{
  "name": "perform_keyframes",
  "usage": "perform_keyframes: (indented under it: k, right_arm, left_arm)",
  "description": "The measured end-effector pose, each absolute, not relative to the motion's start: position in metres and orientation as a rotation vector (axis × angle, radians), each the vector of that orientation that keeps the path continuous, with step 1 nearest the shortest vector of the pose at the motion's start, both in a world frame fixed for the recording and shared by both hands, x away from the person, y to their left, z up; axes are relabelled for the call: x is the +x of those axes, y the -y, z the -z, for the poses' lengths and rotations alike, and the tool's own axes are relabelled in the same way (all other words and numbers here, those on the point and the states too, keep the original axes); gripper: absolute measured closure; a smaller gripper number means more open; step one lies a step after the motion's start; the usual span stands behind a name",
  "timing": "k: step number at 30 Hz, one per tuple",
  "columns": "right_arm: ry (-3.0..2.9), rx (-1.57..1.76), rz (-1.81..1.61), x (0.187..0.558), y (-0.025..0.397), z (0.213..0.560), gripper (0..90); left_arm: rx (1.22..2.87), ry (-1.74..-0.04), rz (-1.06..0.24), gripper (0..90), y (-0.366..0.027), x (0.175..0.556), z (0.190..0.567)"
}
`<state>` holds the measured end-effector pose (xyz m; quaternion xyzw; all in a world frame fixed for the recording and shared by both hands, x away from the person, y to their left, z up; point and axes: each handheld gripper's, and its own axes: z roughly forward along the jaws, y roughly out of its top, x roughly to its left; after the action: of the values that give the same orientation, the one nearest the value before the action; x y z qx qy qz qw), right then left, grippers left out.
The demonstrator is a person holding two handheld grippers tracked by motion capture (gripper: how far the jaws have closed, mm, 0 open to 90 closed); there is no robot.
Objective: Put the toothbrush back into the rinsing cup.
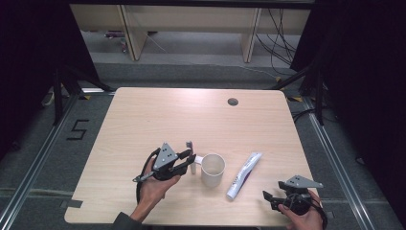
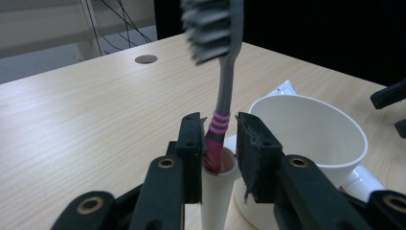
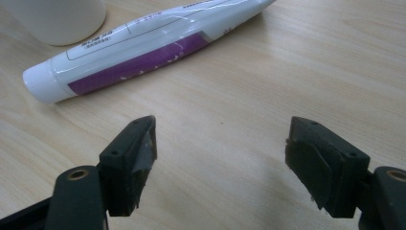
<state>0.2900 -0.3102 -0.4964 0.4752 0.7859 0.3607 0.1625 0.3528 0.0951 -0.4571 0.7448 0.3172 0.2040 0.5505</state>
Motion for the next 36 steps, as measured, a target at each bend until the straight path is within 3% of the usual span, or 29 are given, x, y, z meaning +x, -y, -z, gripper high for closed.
perform_keyframes:
  k: [7,36]
  right_arm:
    - [-2.239,1.339,-1.023,0.291,0.311,0.496,27.0]
    - [-2.233,1.336,-1.040,0.290,0.310,0.495,27.2]
  left_arm:
    - [1.738,-0.787,-0.476,44.0,-0.102,0.346,0.449]
    - [1.882,-0.818,-0.400,28.6,-0.149,0.300,0.468]
